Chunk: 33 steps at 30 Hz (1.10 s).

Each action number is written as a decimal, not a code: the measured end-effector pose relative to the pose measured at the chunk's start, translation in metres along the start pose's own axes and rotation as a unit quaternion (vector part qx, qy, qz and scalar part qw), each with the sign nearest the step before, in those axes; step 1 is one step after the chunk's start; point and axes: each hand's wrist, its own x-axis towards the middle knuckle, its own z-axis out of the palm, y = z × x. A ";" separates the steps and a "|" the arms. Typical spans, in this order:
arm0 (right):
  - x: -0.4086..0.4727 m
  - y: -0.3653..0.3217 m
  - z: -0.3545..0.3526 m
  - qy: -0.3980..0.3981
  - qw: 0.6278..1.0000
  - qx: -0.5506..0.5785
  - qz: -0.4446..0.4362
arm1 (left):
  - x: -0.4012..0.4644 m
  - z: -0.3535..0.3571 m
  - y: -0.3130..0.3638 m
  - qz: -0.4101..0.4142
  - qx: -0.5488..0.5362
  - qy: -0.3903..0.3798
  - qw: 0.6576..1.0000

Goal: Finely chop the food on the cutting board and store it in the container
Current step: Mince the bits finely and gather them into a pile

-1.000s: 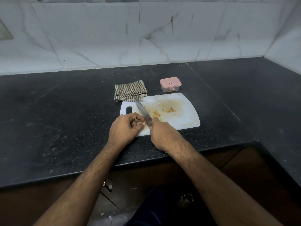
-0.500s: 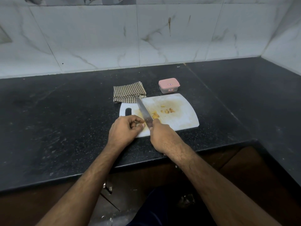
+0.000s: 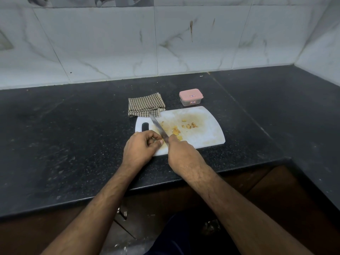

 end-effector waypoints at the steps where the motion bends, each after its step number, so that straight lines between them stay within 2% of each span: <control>1: 0.000 -0.001 0.000 -0.001 1.000 -0.002 0.001 | 0.000 0.000 0.000 -0.002 -0.003 -0.001 1.000; 12: 0.002 0.000 -0.008 -0.027 1.000 0.003 -0.009 | 0.003 0.004 -0.006 -0.024 -0.050 -0.015 0.998; 33: 0.006 0.003 -0.006 -0.038 0.999 0.000 0.005 | 0.005 0.002 -0.005 -0.037 -0.074 -0.029 0.996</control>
